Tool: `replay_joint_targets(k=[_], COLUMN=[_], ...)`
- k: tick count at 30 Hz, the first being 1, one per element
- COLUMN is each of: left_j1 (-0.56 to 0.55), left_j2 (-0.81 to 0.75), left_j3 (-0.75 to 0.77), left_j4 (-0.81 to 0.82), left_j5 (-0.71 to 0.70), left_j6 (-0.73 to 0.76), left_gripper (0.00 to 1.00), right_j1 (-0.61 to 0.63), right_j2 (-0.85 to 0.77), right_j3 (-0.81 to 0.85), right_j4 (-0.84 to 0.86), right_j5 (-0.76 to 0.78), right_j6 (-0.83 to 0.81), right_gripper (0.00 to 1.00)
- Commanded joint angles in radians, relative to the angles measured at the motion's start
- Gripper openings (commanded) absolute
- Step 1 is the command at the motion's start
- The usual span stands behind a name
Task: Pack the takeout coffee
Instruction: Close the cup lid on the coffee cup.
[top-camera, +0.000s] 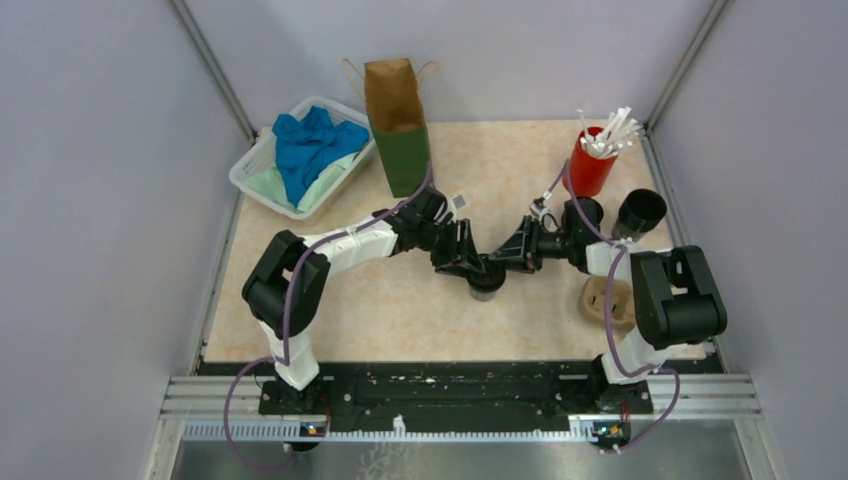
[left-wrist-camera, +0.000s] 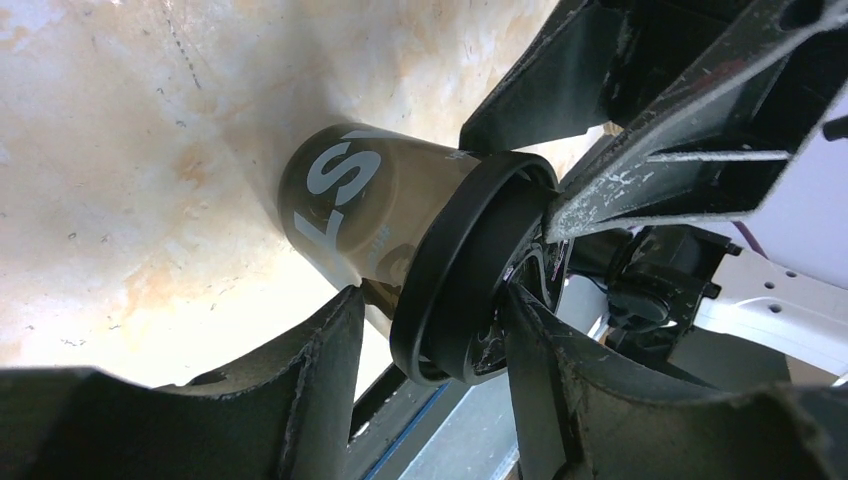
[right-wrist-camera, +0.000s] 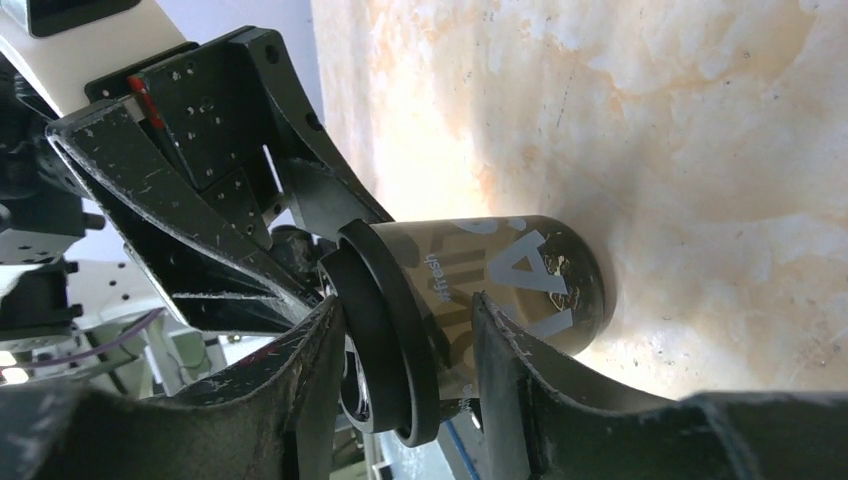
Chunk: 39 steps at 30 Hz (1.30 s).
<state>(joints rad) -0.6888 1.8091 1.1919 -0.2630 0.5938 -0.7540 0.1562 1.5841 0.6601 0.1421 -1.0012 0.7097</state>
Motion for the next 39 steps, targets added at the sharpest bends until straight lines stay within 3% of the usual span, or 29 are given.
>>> replay_joint_targets(k=[1, 4, 7, 11, 18, 24, 34, 39], left_j1=[-0.012, -0.012, -0.012, -0.011, 0.025, 0.040, 0.054, 0.066], left_j2=[0.055, 0.053, 0.033, 0.013, -0.030, -0.054, -0.053, -0.031], left_j3=[-0.107, -0.145, -0.118, -0.051, 0.012, 0.010, 0.036, 0.017], left_j4=[-0.034, -0.021, -0.037, -0.056, -0.081, -0.036, -0.016, 0.027], left_j5=[-0.064, -0.066, -0.058, -0.036, 0.006, 0.066, 0.092, 0.098], left_j6=[0.023, 0.023, 0.030, 0.030, 0.035, 0.023, 0.020, -0.003], left_gripper=[0.57, 0.56, 0.57, 0.66, 0.87, 0.98, 0.98, 0.92], right_j1=[0.001, -0.001, -0.001, 0.001, 0.003, 0.003, 0.002, 0.002], right_j2=[0.131, 0.119, -0.013, -0.091, -0.120, -0.156, -0.166, -0.105], right_j3=[-0.082, -0.141, -0.087, 0.024, 0.027, 0.019, 0.010, 0.009], right_j4=[-0.013, 0.047, -0.037, -0.126, -0.139, -0.177, -0.182, -0.148], right_j5=[0.217, 0.201, 0.156, 0.071, 0.035, 0.032, 0.040, 0.019], right_j6=[0.013, 0.056, 0.019, -0.021, -0.068, -0.081, -0.082, -0.082], right_gripper=[0.44, 0.45, 0.51, 0.59, 0.78, 0.83, 0.87, 0.84])
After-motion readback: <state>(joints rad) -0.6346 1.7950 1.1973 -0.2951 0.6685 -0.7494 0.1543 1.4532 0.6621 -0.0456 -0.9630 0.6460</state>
